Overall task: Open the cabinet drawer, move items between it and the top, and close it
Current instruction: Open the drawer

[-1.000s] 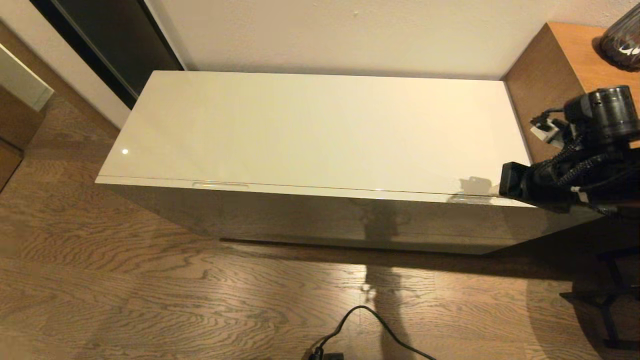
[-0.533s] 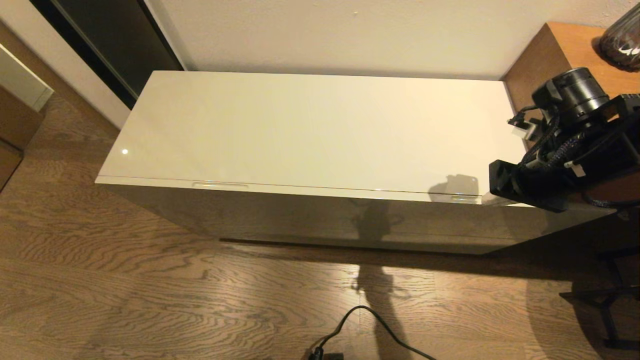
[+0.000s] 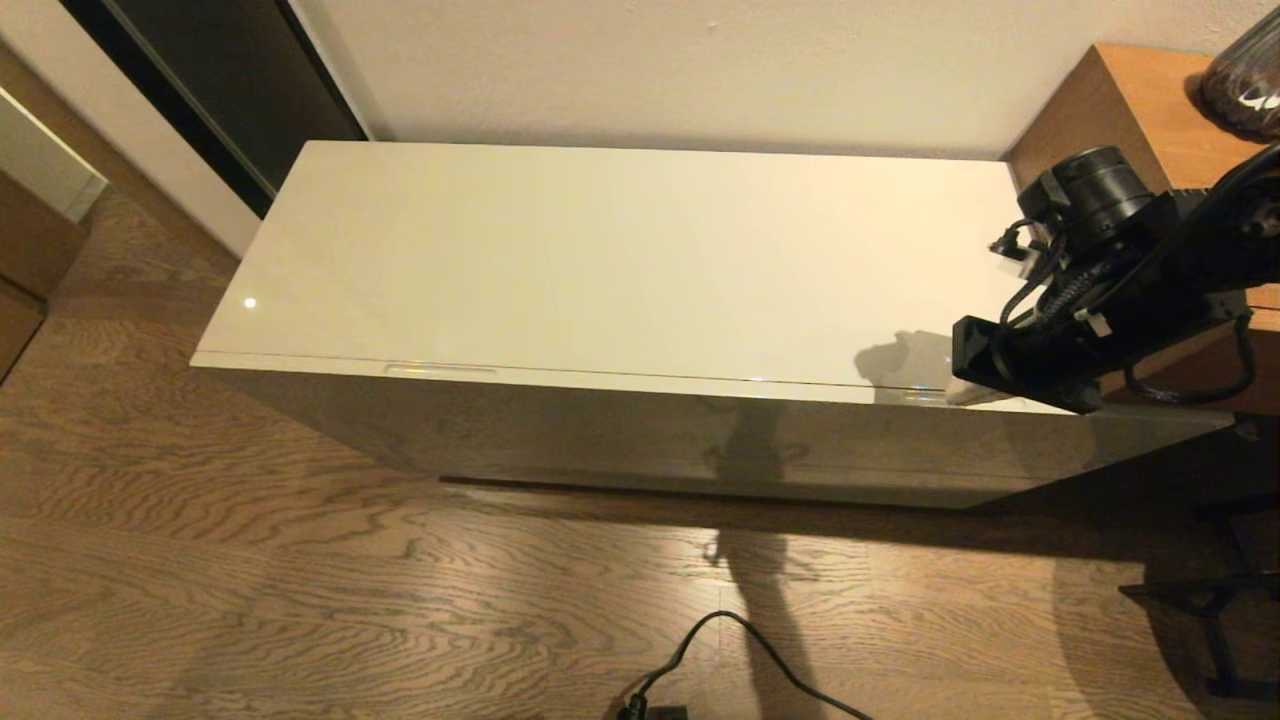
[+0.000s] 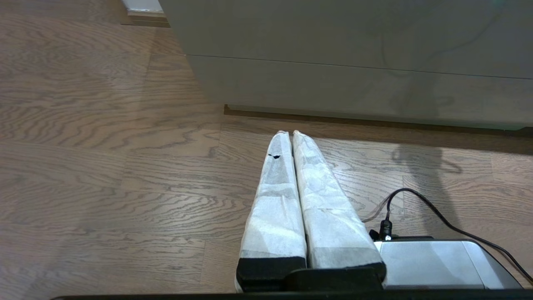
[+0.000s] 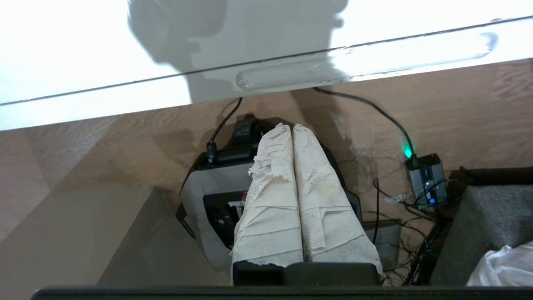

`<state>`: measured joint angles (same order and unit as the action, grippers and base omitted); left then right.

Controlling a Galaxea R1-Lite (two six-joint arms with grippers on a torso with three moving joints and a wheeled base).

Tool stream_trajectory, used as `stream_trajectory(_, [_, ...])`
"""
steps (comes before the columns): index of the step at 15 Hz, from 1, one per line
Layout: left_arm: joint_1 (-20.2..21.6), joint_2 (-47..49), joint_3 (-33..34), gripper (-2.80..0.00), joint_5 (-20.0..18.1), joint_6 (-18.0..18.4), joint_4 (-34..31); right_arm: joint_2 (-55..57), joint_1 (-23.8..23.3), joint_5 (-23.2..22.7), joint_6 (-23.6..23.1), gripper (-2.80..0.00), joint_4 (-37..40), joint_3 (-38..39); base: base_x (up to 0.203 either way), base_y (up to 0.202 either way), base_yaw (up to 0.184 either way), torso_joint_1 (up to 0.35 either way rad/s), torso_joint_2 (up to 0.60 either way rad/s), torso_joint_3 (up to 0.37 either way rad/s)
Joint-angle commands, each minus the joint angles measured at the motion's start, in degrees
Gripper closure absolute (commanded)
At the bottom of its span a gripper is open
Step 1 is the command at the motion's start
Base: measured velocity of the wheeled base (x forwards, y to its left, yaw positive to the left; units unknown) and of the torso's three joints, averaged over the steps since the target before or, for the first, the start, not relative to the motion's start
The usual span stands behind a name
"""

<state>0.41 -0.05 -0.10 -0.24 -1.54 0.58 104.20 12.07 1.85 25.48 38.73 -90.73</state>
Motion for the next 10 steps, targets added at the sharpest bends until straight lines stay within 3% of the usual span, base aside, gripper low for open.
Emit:
stream_trajectory(1, [0.02, 0.05, 0.01, 0.00, -0.02, -0.05, 0.04, 1.13, -0.81, 0.00, 0.15, 0.00, 0.21, -0.14, 0.000, 0.000, 0.000, 0.000, 0.00, 0.000])
stream_trajectory(7, [0.02, 0.05, 0.01, 0.00, -0.02, -0.05, 0.04, 1.89, -2.66, 0.02, 1.41, 0.00, -0.03, 0.47, 0.000, 0.000, 0.000, 0.000, 0.00, 0.000])
stream_trajectory(10, [0.02, 0.11, 0.04, 0.00, -0.02, -0.05, 0.04, 2.61, -2.58, 0.00, 1.41, 0.00, -4.47, 0.61, 0.000, 0.000, 0.000, 0.000, 0.00, 0.000])
